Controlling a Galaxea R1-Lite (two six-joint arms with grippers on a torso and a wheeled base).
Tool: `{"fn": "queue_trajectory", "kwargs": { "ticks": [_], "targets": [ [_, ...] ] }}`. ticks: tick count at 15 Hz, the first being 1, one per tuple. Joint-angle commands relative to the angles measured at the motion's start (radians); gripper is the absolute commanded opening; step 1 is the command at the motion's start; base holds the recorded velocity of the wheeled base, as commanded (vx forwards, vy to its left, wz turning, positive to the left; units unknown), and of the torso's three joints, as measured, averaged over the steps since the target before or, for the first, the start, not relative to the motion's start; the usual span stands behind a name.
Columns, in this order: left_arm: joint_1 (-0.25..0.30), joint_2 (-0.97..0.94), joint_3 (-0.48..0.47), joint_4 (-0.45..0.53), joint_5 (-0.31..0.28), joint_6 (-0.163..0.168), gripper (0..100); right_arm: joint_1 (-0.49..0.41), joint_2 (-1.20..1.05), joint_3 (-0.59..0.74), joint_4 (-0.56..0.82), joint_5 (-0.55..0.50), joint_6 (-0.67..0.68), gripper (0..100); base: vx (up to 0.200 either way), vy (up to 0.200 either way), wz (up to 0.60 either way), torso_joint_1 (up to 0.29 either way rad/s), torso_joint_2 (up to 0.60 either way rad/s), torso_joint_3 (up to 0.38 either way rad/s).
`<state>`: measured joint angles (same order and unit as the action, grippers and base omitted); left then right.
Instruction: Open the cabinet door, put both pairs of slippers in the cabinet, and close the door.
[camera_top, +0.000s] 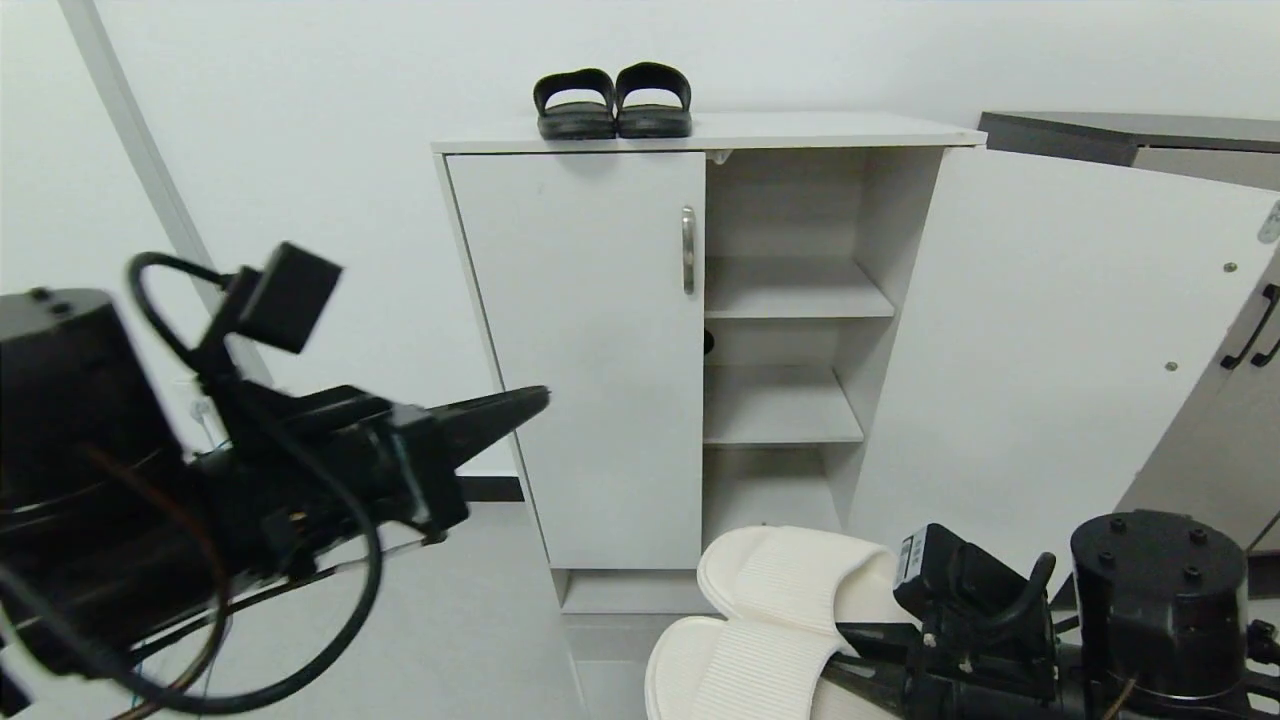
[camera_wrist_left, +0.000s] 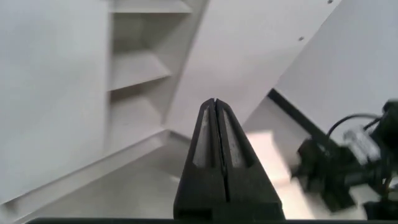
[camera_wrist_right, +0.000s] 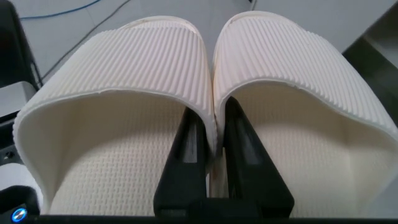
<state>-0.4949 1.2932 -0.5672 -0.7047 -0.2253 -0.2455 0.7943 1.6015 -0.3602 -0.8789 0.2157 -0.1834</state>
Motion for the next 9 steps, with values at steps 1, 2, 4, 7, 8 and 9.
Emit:
{"fn": "queue_trajectory", "kwargs": {
  "ticks": [1,2,4,7,8,9],
  "targets": [
    [0.053,-0.348,0.171,0.114,0.123,0.063,0,-0.017,0.037,-0.014,-0.002,0.001,0.002,0,0.0,0.0,0.0,0.0,0.0,0.0],
    [0.053,-0.439,0.179,0.232,0.161,0.086,0,-0.026,0.052,-0.02,-0.011,0.001,0.002,0,0.0,0.0,0.0,0.0,0.0,0.0],
    [0.065,-0.62,0.194,0.43,0.182,0.089,0,-0.05,0.08,-0.026,-0.051,0.001,0.005,0,0.0,0.0,0.0,0.0,0.0,0.0],
    [0.24,-0.87,0.306,0.588,0.184,0.127,0,-0.064,0.095,-0.026,-0.08,0.002,0.007,0,0.0,0.0,0.0,0.0,0.0,0.0],
    [0.285,-0.927,0.34,0.608,0.185,0.129,0,-0.063,0.094,-0.025,-0.08,0.001,0.005,0,0.0,0.0,0.0,0.0,0.0,0.0],
    [0.355,-1.006,0.391,0.648,0.189,0.132,0,-0.063,0.092,-0.025,-0.08,0.002,0.005,0,0.0,0.0,0.0,0.0,0.0,0.0]
  ]
}}
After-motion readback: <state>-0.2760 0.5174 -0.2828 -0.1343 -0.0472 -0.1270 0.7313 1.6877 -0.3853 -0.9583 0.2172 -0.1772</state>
